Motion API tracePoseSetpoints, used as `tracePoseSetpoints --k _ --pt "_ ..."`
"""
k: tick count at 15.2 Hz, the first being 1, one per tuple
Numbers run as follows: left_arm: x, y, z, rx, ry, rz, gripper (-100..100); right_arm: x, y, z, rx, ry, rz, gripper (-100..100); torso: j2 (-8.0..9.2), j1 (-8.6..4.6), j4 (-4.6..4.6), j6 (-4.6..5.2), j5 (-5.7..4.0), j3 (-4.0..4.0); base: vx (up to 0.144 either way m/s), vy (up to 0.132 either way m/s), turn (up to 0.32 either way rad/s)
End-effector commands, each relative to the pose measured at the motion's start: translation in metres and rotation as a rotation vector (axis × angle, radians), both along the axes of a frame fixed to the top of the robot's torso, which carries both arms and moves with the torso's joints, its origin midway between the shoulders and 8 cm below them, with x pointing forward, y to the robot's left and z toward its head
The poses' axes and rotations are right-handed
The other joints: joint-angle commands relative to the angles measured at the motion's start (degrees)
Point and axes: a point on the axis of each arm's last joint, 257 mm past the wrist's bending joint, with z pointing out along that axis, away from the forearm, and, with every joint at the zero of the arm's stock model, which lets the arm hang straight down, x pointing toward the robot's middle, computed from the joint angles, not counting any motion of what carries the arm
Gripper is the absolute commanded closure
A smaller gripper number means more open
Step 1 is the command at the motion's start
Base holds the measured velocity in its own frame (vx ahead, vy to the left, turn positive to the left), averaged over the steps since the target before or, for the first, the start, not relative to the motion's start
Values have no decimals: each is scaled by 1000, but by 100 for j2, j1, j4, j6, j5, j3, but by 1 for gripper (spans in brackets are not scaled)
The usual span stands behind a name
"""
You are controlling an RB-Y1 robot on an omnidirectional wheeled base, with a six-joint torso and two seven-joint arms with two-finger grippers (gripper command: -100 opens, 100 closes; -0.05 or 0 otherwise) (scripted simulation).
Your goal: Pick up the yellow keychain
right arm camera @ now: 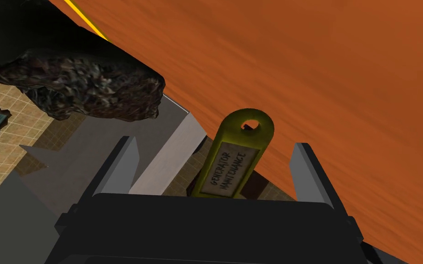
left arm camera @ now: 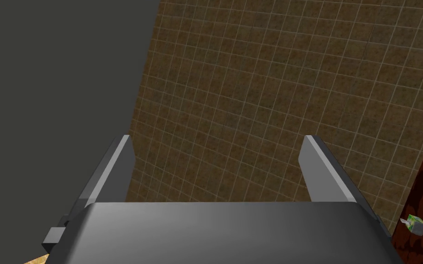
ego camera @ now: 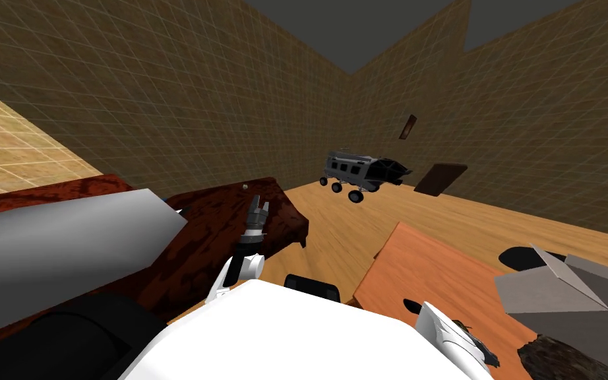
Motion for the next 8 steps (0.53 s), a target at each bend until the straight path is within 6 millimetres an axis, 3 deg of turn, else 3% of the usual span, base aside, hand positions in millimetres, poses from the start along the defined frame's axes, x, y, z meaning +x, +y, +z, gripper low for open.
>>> tracePoseSetpoints --k 1,2,3,6,8 --pt "0 0 0 0 0 0 0 -12 -2 -3 7 -4 -34 -100 0 0 0 0 0 0 -80 -40 304" --pt "0 0 0 0 0 0 0 -12 -1 -3 9 -5 -36 -100 6 -3 1 3 -1 4 -58 -36 91" --pt "0 0 0 0 0 0 0 -26 -6 -3 6 -6 -72 -100 5 -4 1 7 -1 3 -55 -32 213" --pt "0 0 0 0 0 0 0 -26 -4 -5 13 -7 -73 -100 -2 -4 -1 8 -2 -1 -36 -28 114" --pt "0 0 0 0 0 0 0 -41 -7 -7 13 -7 -109 -100 -4 -1 -4 9 0 -3 -38 -21 242"
